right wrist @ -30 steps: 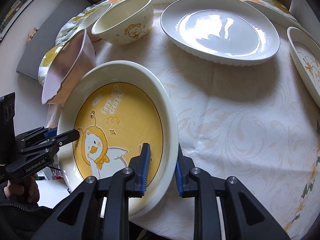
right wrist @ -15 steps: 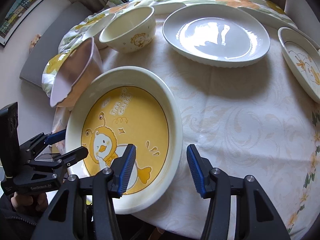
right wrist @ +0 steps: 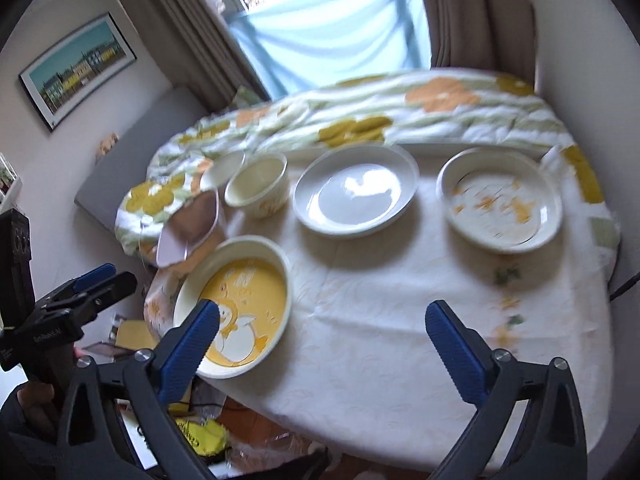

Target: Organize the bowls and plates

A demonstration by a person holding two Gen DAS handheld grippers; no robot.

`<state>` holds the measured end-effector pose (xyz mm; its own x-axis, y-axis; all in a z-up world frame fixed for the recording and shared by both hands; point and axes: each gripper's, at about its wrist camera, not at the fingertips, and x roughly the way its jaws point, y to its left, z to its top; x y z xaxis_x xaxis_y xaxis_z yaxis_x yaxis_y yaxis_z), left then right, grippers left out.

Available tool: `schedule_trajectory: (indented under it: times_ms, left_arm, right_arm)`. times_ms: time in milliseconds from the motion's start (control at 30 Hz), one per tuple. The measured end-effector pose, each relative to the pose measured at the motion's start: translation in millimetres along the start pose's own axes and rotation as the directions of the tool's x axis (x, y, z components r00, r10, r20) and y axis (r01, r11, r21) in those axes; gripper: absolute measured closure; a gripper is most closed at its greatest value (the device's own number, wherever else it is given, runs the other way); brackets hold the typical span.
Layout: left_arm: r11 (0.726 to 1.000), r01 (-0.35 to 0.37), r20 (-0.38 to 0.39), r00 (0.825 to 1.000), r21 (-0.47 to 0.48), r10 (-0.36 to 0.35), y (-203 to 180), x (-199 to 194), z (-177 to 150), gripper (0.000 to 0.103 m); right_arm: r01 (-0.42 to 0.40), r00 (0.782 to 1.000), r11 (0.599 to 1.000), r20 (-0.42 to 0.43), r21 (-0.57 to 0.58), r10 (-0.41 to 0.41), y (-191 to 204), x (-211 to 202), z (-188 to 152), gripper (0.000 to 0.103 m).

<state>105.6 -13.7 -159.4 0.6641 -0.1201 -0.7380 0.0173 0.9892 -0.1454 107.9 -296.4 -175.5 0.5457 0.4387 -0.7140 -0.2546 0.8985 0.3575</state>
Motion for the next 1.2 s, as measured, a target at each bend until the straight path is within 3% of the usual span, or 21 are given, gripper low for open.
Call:
schedule_trajectory:
  times_ms: [133,367,500,567,833,900,967,1067,1200]
  left_arm:
    - [1.0,0.016,0.012,1.0,0.026,-0.016,-42.9,1.6,16.3,0.0]
    - [0.999,0.042,-0.005,0.999,-0.017,-0.042,-87.3,14.8,37.5,0.0]
    - [0.996,0.038,-0.031,0.999,-0.082,-0.041,-92.1,40.3,51.7,0.0]
    - [0.992,0.025,-0.051,0.998,-0.125,-0.031,-86.6,57.8,57.7,0.0]
    - [0.961,0.025,-0.146,0.987,-0.274,-0.068,-50.2,142.3,71.0,0.002]
    - [0.953,0.019,-0.191,0.978,-0.304,-0.08,-42.3,168.0,71.3,0.011]
    - [0.942,0.013,-0.238,0.966,-0.335,-0.098,-35.4,192.6,69.4,0.019]
    - [0.936,-0.006,-0.296,0.95,-0.353,-0.105,-30.1,221.9,64.7,0.027]
    - [0.928,-0.032,-0.358,0.927,-0.371,-0.111,-24.7,253.0,58.0,0.039]
  right_arm:
    - [0.023,0.997,1.0,0.067,-0.004,-0.022,-27.3,-34.3,7.9,0.0]
    - [0.041,0.998,0.999,0.048,0.004,-0.041,-75.3,-58.8,49.8,0.0]
    - [0.115,0.992,0.992,0.051,-0.053,-0.113,-84.9,-55.7,82.6,0.0]
    - [0.108,0.994,0.989,0.034,-0.098,-0.105,-85.1,-45.4,99.9,0.0]
    - [-0.006,0.992,0.977,-0.123,-0.214,-0.021,-82.5,50.0,151.7,0.002]
    - [-0.03,0.984,0.972,-0.178,-0.231,-0.013,-85.1,84.1,158.1,0.008]
    - [-0.059,0.969,0.966,-0.247,-0.251,-0.005,-87.4,121.2,162.1,0.025]
    - [-0.094,0.942,0.959,-0.334,-0.266,-0.001,-90.9,169.2,162.6,0.039]
    - [-0.123,0.913,0.954,-0.407,-0.274,0.001,-96.1,212.9,161.5,0.049]
